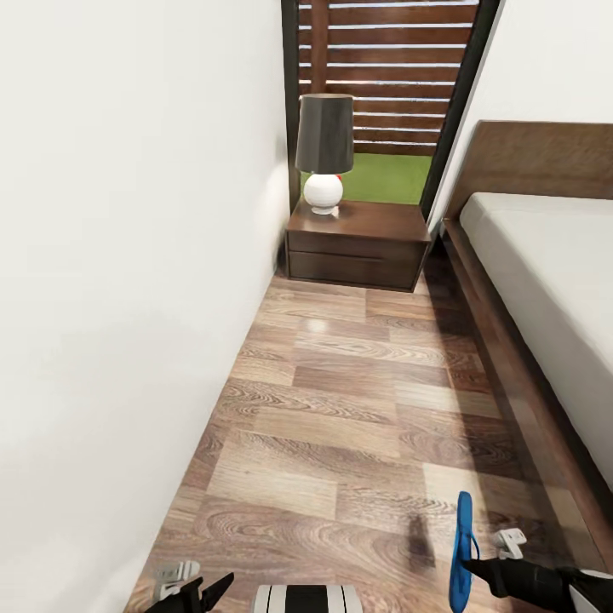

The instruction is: In the bedroom, move the book from the bed onto either nightstand, and place the two sandals side by side next to the bed.

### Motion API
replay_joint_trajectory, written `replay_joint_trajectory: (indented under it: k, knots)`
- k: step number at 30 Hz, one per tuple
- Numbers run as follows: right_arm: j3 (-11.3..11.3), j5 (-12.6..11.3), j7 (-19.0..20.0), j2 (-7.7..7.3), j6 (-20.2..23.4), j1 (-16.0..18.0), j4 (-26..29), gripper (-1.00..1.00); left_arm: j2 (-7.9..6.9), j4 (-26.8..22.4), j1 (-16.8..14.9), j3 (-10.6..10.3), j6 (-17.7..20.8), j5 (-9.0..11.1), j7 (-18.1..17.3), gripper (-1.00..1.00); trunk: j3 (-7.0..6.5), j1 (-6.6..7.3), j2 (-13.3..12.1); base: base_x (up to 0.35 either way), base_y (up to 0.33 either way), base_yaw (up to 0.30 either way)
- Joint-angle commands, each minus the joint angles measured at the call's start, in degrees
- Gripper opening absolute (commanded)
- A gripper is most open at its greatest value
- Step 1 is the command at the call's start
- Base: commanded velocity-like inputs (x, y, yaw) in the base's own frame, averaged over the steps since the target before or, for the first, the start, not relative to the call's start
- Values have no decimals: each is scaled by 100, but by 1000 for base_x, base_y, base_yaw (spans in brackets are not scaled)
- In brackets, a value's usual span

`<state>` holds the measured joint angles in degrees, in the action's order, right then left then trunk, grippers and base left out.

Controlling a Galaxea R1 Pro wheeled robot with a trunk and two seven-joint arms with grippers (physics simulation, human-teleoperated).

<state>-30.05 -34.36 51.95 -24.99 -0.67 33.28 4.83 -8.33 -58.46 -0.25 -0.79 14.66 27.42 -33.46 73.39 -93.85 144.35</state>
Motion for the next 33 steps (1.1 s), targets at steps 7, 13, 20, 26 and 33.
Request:
replay_joint_trajectory:
  k: [7,13,20,26,33]
  knots:
    - [-35,1,17,10,-55,3,-146,-100,-2,2,-1,-61,43,61,6,100,-85,11,-4,0,0,0]
    - [-35,-1,17,12,-56,3,-301,-100,-2,2,-1,-64,37,61,6,100,-85,11,-4,0,0,0]
    - [-28,-9,8,12,-56,3,-339,-100,-1,2,-1,-70,45,60,7,100,-217,27,-12,0,0,0]
    - [-28,-10,8,12,-56,3,-342,-100,56,2,-1,-71,46,54,13,100,-350,42,-20,0,0,0]
    - [-28,-10,8,12,-56,3,-471,-100,76,0,-1,-83,45,46,15,100,-506,60,-29,0,0,0]
